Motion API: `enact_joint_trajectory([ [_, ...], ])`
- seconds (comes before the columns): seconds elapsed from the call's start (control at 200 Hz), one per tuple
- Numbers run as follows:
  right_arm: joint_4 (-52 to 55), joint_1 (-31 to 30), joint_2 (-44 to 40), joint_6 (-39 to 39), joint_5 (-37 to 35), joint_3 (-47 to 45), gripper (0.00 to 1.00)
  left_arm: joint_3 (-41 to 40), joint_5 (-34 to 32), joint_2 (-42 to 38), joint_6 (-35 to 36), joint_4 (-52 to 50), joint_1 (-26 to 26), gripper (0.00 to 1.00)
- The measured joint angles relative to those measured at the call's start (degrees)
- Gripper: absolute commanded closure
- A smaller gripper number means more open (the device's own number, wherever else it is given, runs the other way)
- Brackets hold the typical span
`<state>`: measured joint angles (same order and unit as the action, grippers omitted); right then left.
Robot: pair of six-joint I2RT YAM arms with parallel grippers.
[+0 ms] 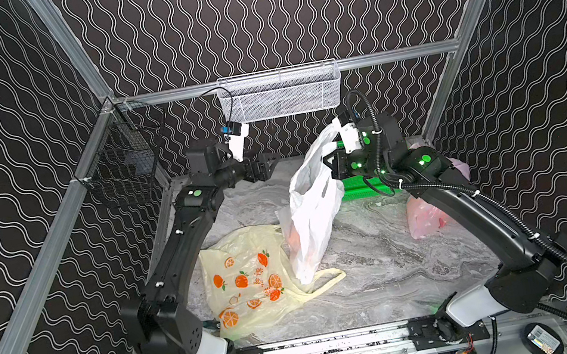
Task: Place the oranges into plastic bags & tie knots
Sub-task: Adjust the plastic bag at the center of the board.
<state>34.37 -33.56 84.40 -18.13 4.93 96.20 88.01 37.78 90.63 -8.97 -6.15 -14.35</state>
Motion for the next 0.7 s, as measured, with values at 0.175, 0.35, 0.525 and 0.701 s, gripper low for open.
enact_joint_trajectory([
  [0.175, -0.83, 1.03, -3.21, -0.37, 0.68, -4.55, 0.96, 6.95, 6.16, 9.07, 6.38, 3.48, -5.44, 0.01],
  [0.35, -0.94, 1.73, -4.66, -1.44, 0.46, -6.34, 0.96, 12.35, 7.58, 15.47, 13.90, 2.97, -10.82, 0.01],
  [0.525, -0.94, 1.75, -5.40, -2.01, 0.50, -6.45, 0.96, 17.00, 6.34, 22.10, 16.63, 1.68, -11.93, 0.01],
  [0.701, -0.94, 1.75, -5.77, -2.43, 0.46, -7.32, 0.96, 24.30, 6.08, 29.16, 17.51, 0.48, -14.29, 0.01],
])
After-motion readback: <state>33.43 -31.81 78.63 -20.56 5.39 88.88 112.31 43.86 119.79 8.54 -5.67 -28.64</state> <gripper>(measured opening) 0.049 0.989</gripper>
